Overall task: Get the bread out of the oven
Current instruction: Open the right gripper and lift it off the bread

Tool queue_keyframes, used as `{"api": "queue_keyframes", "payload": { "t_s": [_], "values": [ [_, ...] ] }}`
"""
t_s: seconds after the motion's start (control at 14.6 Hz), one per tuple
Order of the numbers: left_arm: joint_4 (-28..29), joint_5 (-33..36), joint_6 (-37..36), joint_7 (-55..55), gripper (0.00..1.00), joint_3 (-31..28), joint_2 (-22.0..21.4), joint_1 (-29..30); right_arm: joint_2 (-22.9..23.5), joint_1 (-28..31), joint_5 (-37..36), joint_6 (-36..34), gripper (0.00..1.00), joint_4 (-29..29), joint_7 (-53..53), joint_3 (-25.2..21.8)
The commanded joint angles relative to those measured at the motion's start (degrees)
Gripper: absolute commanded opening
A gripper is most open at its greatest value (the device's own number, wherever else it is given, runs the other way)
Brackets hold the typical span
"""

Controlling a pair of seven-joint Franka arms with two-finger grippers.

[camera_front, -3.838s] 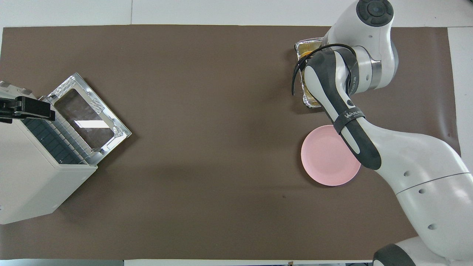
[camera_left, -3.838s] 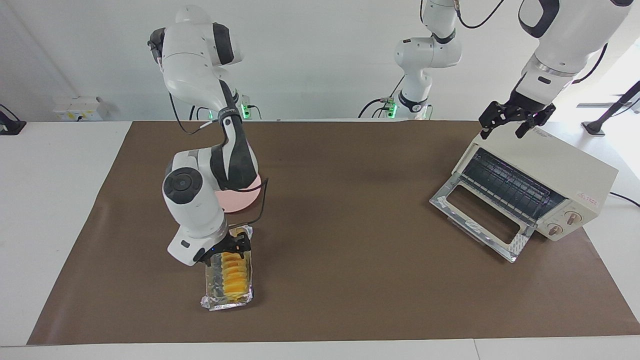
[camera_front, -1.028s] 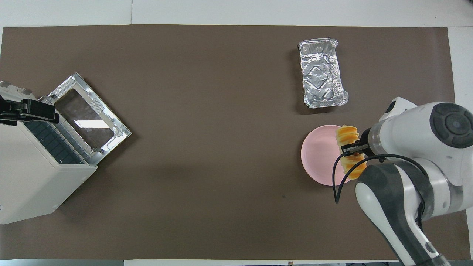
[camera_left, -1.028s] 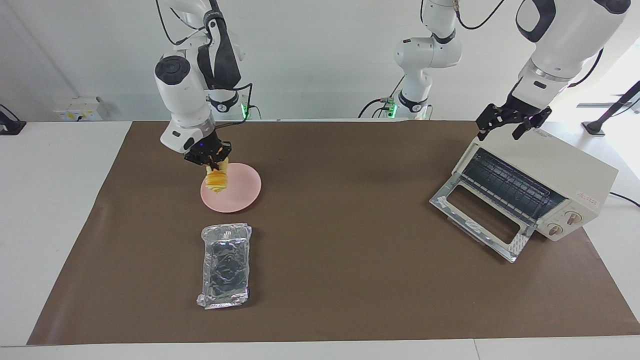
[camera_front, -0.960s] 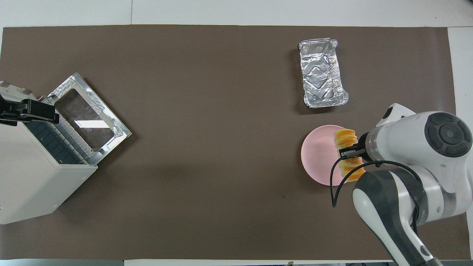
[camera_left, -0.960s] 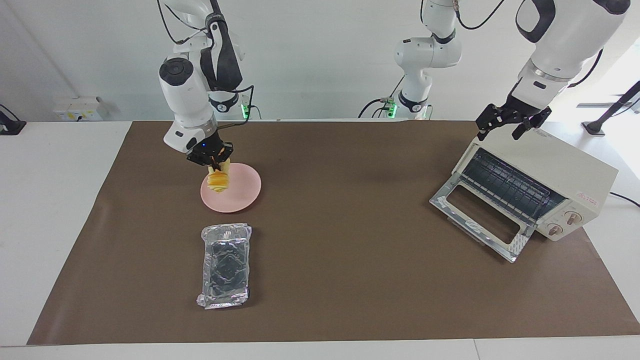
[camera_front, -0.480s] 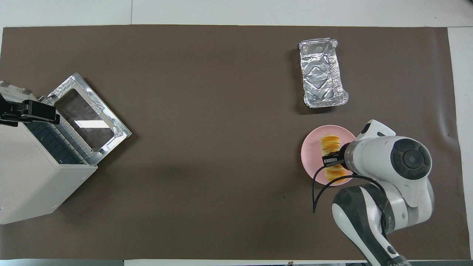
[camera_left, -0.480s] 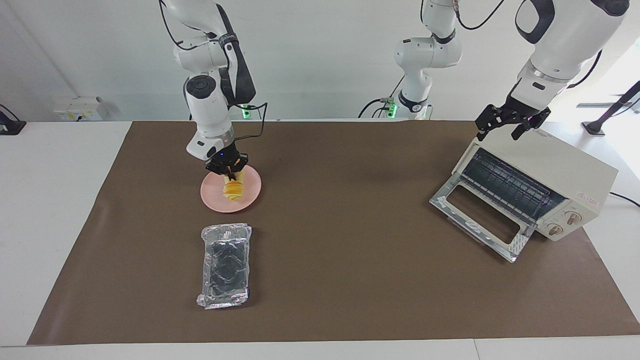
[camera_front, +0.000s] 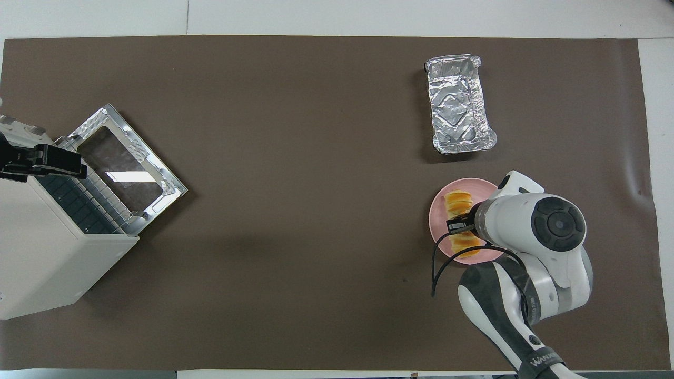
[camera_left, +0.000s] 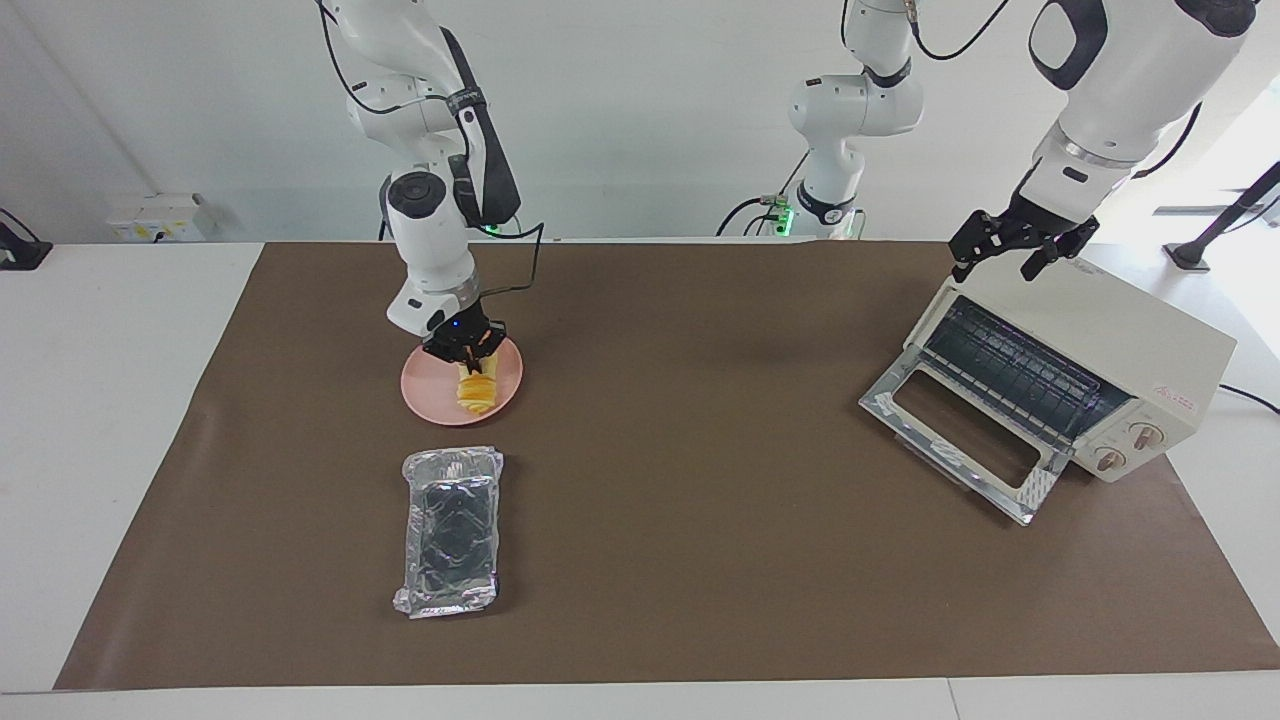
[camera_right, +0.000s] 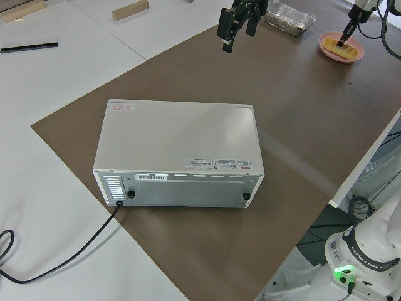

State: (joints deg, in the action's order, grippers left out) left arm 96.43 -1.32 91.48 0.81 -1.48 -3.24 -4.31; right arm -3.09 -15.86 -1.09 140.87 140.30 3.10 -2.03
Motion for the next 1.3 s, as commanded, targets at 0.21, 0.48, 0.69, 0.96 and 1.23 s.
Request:
{"api": "queue_keyframes", "payload": {
  "t_s": [0.21, 0.48, 0.69, 0.96, 1.23],
  "values": [
    [3.06, -0.35, 1.69, -0.72, 1.0, -0.54, -2.21, -0.7, -0.69, 1.61, 0.3, -9.26, 1.0, -6.77, -0.89, 0.01],
    [3.06, -0.35, 1.6, -0.72, 1.0, -0.54, -2.21, -0.7, -0.6, 6.35, 0.38, -22.28, 1.0, -19.16, -8.09, 0.01],
    [2.89, -0.35, 1.6, -0.54, 1.0, -0.54, -2.21, -0.7, -0.69, 8.38, 0.65, -27.12, 1.0, -25.85, -9.24, 0.01],
    [1.4, -0.17, 0.46, -0.72, 1.0, -0.63, -1.6, -0.7, -0.25, 9.17, 0.65, -38.0, 1.0, -34.28, -9.34, -0.17],
    [-1.94, -0.08, -2.18, -0.54, 1.0, -0.63, -0.46, -0.7, 2.55, 10.84, 0.65, -49.95, 1.0, -43.68, -9.34, -0.08]
  ]
}}
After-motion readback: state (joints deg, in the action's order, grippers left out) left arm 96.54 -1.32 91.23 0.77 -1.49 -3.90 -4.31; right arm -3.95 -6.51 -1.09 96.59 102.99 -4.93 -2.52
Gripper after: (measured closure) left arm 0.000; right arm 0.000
